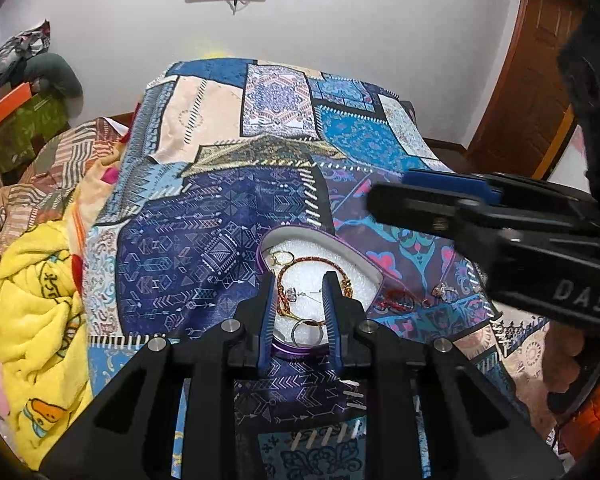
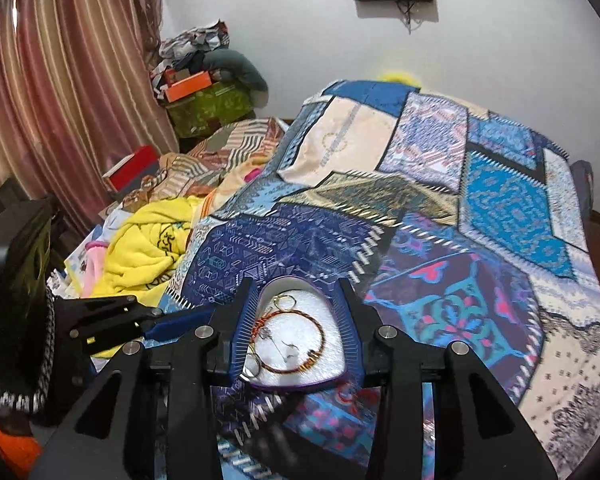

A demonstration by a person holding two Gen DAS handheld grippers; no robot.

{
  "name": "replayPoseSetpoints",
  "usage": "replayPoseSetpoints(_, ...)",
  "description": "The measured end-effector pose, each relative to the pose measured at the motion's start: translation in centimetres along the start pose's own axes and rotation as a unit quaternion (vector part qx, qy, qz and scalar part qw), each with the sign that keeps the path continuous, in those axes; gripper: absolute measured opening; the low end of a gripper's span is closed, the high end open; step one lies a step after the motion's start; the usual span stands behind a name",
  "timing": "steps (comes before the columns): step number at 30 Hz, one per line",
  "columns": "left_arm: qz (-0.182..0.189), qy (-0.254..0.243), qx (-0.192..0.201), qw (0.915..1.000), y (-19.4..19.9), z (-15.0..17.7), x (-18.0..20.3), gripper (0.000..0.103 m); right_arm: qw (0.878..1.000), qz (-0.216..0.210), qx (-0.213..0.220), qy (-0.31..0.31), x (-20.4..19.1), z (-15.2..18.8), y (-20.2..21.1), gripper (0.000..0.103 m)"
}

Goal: Organize jewelry
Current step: 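Move both tools from the tin toward the remaining jewelry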

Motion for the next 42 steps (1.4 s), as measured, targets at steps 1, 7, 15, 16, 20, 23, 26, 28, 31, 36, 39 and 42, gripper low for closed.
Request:
replayPoseSetpoints(1,-0.002,0.000,0.002,1.0000,0.3,-0.1,0.1,0.022,1.000,0.004,0.004,-0.001,0.1,0.0,0.6,0.036)
replayPoseSetpoints(7,-0.015,0.008,0.014,0.9998,2.4,-1.1,0.8,0.022,0.999,0.028,0.024,-0.007,1.2,0.1,3.9,0.036)
replayPoseSetpoints(15,-0.013,0.008,0.014,0.9998,3.6,-1.7,3.0,0.025,0.996,0.074,0.028,-0.027,4.5,1.9,7.7,0.036)
replayPoseSetpoints(16,-0.010,0.008,0.012,0.9998,3.6,-1.7,3.4,0.029,0.996,0.083,0.026,-0.031,5.2,2.2,8.2,0.036)
replayPoseSetpoints(20,0.001,0.001,-0.002,1.0000,2.8,-1.2,5.1,0.032,0.992,0.115,0.016,-0.046,8.0,3.6,9.8,0.036)
replayPoseSetpoints(23,0.012,-0.007,-0.019,0.9997,1.6,-0.6,6.5,0.032,0.989,0.134,0.003,-0.060,10.1,4.8,10.7,0.036)
replayPoseSetpoints(26,0.023,-0.013,-0.039,0.9989,0.2,0.1,7.9,0.032,0.986,0.146,-0.011,-0.075,11.9,6.0,10.9,0.036)
replayPoseSetpoints(28,0.031,-0.018,-0.051,0.9981,-0.8,0.6,8.8,0.032,0.985,0.150,-0.020,-0.081,12.7,6.8,10.8,0.036)
replayPoseSetpoints(31,0.041,-0.027,-0.071,0.9962,-2.3,1.5,10.1,0.032,0.984,0.150,-0.037,-0.085,13.4,7.9,10.4,0.036)
replayPoseSetpoints(36,0.063,-0.028,-0.103,0.9923,-4.3,3.0,11.2,0.032,0.986,0.132,-0.066,-0.082,13.9,9.3,9.1,0.036)
replayPoseSetpoints(39,0.074,-0.021,-0.124,0.9893,-5.7,3.8,11.6,0.032,0.987,0.118,-0.084,-0.074,13.7,9.8,7.9,0.036)
replayPoseSetpoints(42,0.091,-0.011,-0.138,0.9862,-6.8,3.9,12.0,0.032,0.987,0.102,-0.103,-0.066,13.6,10.4,6.6,0.036)
Point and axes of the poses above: each gripper's, at about its wrist camera, not at the fingertips, and y roughly against the way its jaws point, x to its right, z to its underside, the point moved 1 cm from there along -y, roughly the way its jaws point, and after that the axes turned 6 degrees about x, right-handed, at the moved point
